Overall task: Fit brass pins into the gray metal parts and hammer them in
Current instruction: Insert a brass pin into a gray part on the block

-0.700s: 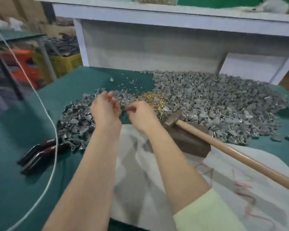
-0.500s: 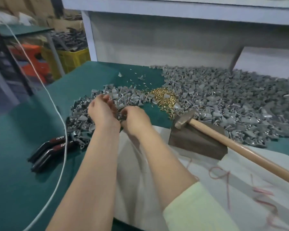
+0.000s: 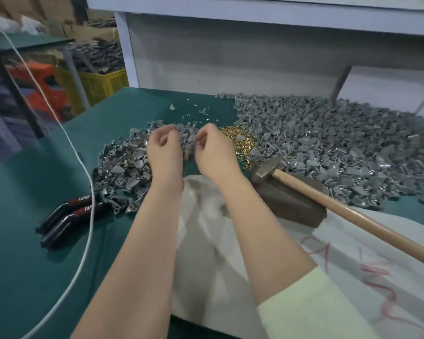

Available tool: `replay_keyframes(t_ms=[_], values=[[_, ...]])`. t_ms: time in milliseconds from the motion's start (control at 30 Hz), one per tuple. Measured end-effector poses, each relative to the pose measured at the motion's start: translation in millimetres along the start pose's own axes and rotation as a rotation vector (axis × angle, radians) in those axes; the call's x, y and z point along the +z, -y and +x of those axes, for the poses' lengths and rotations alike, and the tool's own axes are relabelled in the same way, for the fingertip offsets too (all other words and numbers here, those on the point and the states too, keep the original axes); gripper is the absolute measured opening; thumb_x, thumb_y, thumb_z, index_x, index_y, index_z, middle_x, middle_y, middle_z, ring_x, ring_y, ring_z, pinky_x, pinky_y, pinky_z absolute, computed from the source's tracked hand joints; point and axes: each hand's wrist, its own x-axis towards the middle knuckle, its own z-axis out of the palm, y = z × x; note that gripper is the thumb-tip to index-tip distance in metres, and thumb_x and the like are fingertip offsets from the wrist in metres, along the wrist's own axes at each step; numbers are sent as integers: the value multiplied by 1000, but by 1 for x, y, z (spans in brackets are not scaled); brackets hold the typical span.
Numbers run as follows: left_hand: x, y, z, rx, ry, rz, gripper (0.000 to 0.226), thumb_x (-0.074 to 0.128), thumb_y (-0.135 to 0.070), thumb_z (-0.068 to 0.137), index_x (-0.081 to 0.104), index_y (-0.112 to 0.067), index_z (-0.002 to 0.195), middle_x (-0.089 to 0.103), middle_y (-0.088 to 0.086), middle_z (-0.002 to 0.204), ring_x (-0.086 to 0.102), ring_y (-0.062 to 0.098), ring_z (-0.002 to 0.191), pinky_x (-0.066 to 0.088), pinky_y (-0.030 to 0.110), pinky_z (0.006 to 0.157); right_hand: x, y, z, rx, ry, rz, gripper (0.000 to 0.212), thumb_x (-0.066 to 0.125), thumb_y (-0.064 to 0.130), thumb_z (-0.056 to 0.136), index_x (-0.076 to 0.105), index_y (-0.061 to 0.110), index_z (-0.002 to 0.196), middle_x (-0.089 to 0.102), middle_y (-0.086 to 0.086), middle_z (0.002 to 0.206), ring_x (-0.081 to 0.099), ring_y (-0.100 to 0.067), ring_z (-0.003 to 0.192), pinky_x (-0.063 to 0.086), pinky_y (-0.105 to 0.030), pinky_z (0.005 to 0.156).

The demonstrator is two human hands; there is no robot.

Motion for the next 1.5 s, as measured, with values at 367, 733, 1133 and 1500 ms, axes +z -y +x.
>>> replay_keyframes(t_ms=[367, 733, 1133, 1500], values=[[71, 3, -77, 157, 718, 237, 21, 54, -6, 94, 65, -18, 81, 67, -1, 75, 66, 1, 65, 56, 18, 69, -142, -74, -57, 186, -49, 164, 9, 69, 24, 83, 61, 21, 88, 67, -4, 90, 62, -19, 80, 53, -36, 69], [57, 10, -64, 69, 545, 125, 11, 56, -5, 93, 64, -11, 92, 67, 0, 81, 66, 0, 66, 52, 10, 65, -178, -103, -77, 383, 378, -360, 33, 65, 52, 80, 58, 22, 67, 61, 10, 45, 57, -7, 63, 36, -26, 58], [66, 38, -66, 65, 445, 478, 9, 42, -26, 100, 47, -18, 101, 62, 4, 119, 54, 18, 110, 39, 29, 89, -160, -107, -74, 567, -158, 244, 30, 45, 31, 98, 48, 9, 78, 61, -11, 69, 60, -14, 45, 54, -28, 49], [45, 16, -55, 93, 471, 786, 28, 41, -29, 99, 51, -8, 115, 62, 10, 116, 54, 29, 107, 44, 40, 94, -151, -98, -73, 550, -120, 342, 23, 47, 26, 98, 46, 14, 77, 68, -14, 64, 66, -18, 55, 58, -30, 57]])
